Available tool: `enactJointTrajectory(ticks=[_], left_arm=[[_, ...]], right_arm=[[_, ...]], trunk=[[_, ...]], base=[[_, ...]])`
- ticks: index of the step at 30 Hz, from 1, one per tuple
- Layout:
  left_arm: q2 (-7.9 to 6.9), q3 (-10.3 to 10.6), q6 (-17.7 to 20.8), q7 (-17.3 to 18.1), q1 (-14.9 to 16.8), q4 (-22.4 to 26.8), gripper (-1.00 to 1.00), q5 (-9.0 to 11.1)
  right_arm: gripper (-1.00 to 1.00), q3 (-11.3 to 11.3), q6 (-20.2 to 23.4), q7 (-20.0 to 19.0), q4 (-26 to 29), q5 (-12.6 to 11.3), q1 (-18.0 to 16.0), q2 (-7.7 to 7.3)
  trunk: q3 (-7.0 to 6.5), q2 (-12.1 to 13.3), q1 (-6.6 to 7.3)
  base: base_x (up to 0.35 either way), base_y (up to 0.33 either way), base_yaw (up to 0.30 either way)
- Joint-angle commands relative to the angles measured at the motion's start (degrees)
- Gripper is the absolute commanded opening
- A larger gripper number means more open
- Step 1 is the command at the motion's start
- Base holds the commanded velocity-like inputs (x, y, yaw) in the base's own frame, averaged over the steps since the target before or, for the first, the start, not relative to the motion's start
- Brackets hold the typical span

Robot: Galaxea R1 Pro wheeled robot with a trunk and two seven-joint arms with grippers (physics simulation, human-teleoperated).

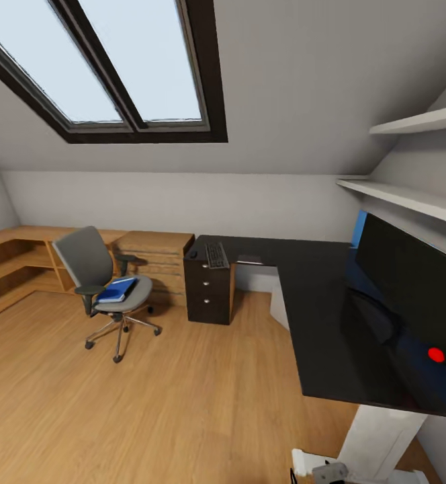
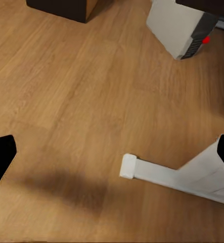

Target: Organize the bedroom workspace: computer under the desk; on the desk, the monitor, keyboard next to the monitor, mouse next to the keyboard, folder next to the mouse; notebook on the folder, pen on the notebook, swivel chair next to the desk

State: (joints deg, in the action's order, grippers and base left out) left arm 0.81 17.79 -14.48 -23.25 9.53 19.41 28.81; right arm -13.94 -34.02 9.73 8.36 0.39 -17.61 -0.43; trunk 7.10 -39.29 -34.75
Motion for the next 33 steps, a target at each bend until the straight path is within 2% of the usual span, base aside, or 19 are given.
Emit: enactJointTrajectory(ticks=[1,2,5,24,33], left_arm=[[-0.03,0.49,-0.65,-0.31,0.05,-0.04,1.00,0.52],[-0.02,0.53,-1.64,-0.31,0.05,-0.55,1.00,0.55],[-0.02,0.73,-2.09,-0.31,0.05,-0.94,1.00,0.55],[-0.02,0.92,-2.10,-0.31,0.05,-1.28,1.00,0.55],[-0.02,0.93,-2.04,-0.31,0.05,-1.30,1.00,0.62]], right_arm=[[1.00,-0.73,-0.08,0.51,-0.21,0.27,-0.05,-0.02],[1.00,-1.45,-0.11,0.48,-0.83,0.89,-0.05,-0.01],[1.00,-1.75,-0.13,0.47,-1.10,1.14,-0.05,-0.01],[1.00,-1.71,-0.17,0.64,-1.06,0.85,-0.05,-0.01],[1.00,-1.71,-0.17,0.64,-1.06,0.88,-0.05,-0.01]], trunk=[[0.09,-0.07,-0.04],[0.09,-0.07,-0.04],[0.09,-0.07,-0.04],[0.09,-0.07,-0.04],[0.09,-0.07,-0.04]], base=[[0.222,0.274,0.001],[0.222,0.274,0.001],[0.222,0.274,0.000],[0.222,0.274,0.000],[0.222,0.274,-0.153]])
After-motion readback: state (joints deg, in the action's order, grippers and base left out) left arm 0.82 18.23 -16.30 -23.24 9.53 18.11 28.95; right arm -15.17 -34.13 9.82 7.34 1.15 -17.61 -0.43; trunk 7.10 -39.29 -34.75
